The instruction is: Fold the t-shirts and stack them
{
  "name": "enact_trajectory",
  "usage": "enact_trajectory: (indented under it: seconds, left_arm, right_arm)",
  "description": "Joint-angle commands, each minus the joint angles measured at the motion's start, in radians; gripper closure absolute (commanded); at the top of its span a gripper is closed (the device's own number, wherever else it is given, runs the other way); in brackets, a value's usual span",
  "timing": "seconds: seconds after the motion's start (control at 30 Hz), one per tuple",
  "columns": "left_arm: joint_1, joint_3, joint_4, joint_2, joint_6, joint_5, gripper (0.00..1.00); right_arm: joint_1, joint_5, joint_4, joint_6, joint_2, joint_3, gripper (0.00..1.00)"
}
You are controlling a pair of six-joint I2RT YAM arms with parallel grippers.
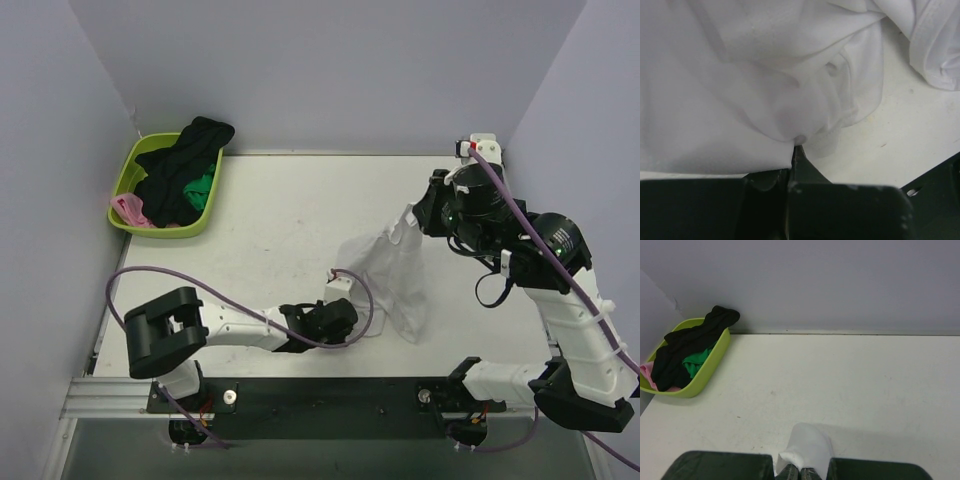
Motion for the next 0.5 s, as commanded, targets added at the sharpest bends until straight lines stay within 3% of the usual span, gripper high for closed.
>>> enact_trajectory:
  seconds: [0.0, 0.07, 0.17, 0.23, 0.33, 0.47]
  left_arm:
    - [0.055, 0.097, -0.167, -0.148, 0.034, -0.051, 1.00]
    - [0.101, 0.139, -0.226, -0.278, 0.097, -0.042, 1.00]
    - [0.283, 0.277, -0.371, -0.422, 0.193, 0.129, 1.00]
    - [0.394, 0.412, -0.439, -0.496, 0.268, 0.148, 1.00]
    - [0.495, 0.599, -0.569, -0.528, 0.356, 0.160, 1.00]
    - [0.535, 0.769, -0.655, -0.559, 0.424, 0.185, 1.00]
  right_arm:
    - [-0.015, 0.086, 0.032, -0.015, -0.023, -0.001, 1.00]
    - [-0.024, 0.109, 0.033, -0.028, -0.020, 0.015, 1.00]
    - [-0.028, 0.115, 0.058, -0.049, -0.018, 0.033, 1.00]
    - [-0.029, 0.085, 0.073, -0.066, -0.018, 0.051, 1.00]
    - [-0.029, 0.026, 0.088, -0.092, -0.030, 0.102, 1.00]
    - [-0.028, -0.070, 0.127, -0.144, -0.084, 0.130, 1.00]
